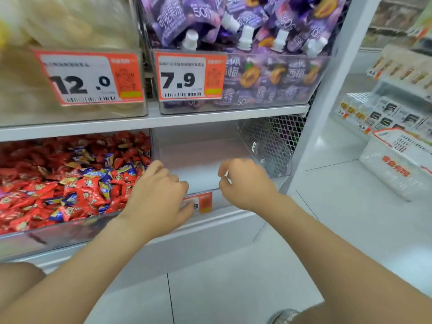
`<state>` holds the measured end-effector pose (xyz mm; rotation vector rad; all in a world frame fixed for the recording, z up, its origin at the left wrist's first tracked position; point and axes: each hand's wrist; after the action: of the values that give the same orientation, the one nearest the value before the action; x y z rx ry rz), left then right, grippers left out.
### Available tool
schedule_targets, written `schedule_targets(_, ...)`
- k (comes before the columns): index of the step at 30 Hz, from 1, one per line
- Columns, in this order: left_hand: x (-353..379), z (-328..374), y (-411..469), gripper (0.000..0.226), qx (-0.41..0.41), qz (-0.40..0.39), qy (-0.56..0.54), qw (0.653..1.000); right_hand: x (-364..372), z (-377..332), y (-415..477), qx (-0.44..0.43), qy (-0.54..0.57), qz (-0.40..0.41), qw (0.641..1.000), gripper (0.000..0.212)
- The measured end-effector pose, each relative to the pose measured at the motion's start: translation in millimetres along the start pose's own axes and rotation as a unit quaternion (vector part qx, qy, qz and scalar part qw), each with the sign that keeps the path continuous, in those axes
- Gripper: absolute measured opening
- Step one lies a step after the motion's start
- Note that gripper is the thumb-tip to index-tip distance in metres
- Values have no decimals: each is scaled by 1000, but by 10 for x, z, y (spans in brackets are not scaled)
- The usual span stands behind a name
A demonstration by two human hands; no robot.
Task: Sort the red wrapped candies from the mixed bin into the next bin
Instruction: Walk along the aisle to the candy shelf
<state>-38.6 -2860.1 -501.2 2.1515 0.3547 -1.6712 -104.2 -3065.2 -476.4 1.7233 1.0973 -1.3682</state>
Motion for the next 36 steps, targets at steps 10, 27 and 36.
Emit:
schedule_targets(10, 141, 55, 137, 56, -3, 63, -24, 998, 13, 373, 359, -128, 96, -143, 977, 8)
schedule_targets(27, 94, -62, -266, 19, -19, 57, -42, 997, 271, 250, 70, -85, 101, -5, 991, 7)
schedule_targets(36, -6, 74, -468, 40, 59, 26, -17, 998, 74, 342, -185, -54, -23, -59, 997, 6)
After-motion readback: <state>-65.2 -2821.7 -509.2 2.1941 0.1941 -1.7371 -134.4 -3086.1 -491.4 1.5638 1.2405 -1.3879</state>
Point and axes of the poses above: each hand's wrist, its own y-axis towards the middle knuckle, its own x-axis out of the palm, z = x × y, and after that the axes turned 12 degrees about x, right-handed
